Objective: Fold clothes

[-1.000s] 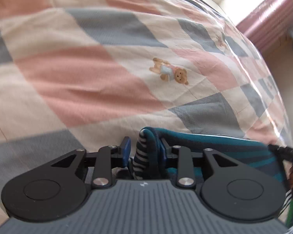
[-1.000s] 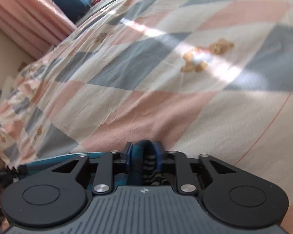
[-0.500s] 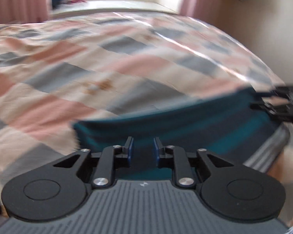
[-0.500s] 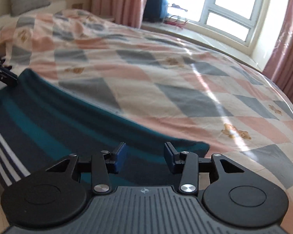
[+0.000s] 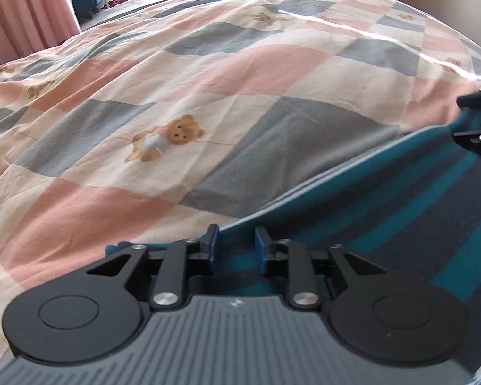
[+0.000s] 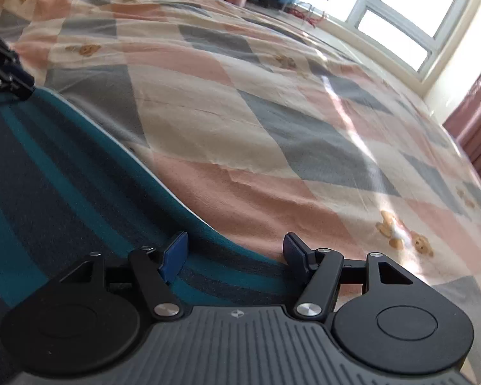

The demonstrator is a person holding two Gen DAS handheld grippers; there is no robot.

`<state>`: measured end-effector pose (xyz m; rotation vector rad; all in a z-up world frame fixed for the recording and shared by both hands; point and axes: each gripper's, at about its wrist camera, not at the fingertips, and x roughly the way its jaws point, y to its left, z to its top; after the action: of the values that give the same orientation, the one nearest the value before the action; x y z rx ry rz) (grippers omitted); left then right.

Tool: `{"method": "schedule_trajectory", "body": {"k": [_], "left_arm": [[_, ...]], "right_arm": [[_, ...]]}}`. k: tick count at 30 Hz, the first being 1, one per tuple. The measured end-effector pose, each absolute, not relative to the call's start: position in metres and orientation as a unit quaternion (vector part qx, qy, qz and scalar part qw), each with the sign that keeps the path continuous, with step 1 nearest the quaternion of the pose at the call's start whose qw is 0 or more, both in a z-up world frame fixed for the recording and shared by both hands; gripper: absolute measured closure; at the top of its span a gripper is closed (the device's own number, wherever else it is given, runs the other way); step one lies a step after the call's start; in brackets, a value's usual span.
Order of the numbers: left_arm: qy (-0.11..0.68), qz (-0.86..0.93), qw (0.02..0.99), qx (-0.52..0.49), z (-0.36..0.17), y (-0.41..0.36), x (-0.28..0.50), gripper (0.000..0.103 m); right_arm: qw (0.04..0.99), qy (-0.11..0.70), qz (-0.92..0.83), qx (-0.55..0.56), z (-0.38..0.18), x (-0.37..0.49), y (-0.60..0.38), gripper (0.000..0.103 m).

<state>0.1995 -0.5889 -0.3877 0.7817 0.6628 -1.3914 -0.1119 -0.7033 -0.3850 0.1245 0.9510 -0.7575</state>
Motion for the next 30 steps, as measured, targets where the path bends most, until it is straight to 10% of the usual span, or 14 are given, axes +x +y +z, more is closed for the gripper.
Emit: {"method": "schedule_trajectory", "body": {"k": [11, 19, 25, 30], "left_arm": [[0.28, -0.584, 0.717, 0.258, -0.289, -0.459, 0.196, 0.078], [0.319, -0.563, 0.717, 0.261, -0.357, -0.388, 0.159, 0.08], [0.318, -0.489, 0.772, 0.252, -0.337, -0.403, 0.188, 0.083], [0.336, -0.526, 0.751, 0.215, -0.282, -0.406, 0.169, 0.08]], "right_arm": [[0.845, 0.303, -0.434, 0.077, -0.29, -0.168, -0.57, 0.047], [0.839, 0.322, -0.435, 0.05, -0.36, -0.169, -0.492, 0.051], [0.772, 0.29, -0.542, 0.159, -0.331, -0.205, -0.541, 0.051], [0.714, 0.091, -0.53, 0.448, -0.305, -0.293, -0.533, 0.032]]}}
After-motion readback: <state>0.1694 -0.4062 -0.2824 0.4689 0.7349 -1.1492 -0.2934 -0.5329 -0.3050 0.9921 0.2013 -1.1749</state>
